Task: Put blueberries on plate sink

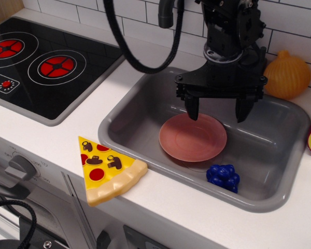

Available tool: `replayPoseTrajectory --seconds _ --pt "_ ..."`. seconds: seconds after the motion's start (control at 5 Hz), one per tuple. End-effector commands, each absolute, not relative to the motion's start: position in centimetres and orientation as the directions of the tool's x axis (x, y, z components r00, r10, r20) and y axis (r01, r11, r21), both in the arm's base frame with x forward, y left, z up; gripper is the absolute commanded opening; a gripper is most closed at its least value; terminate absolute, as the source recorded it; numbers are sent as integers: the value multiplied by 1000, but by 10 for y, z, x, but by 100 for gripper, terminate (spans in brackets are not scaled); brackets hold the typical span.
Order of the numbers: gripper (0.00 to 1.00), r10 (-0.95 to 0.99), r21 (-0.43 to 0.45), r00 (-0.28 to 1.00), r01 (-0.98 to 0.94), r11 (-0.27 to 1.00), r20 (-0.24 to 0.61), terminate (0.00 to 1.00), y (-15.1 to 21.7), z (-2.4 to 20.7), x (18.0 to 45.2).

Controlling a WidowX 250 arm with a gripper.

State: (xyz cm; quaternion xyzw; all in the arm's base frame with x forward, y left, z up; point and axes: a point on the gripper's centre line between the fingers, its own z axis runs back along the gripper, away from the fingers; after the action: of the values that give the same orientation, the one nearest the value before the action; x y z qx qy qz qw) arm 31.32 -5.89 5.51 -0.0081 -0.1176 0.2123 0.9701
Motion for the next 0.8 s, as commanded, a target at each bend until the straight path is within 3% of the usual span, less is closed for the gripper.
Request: replayPoseTrajectory --seconds 0.0,0.6 --pt "100 414 -66 882 -410 910 225 0 -59 55 313" --pt "100 408 -61 887 -405 912 214 0 -75 33 279"
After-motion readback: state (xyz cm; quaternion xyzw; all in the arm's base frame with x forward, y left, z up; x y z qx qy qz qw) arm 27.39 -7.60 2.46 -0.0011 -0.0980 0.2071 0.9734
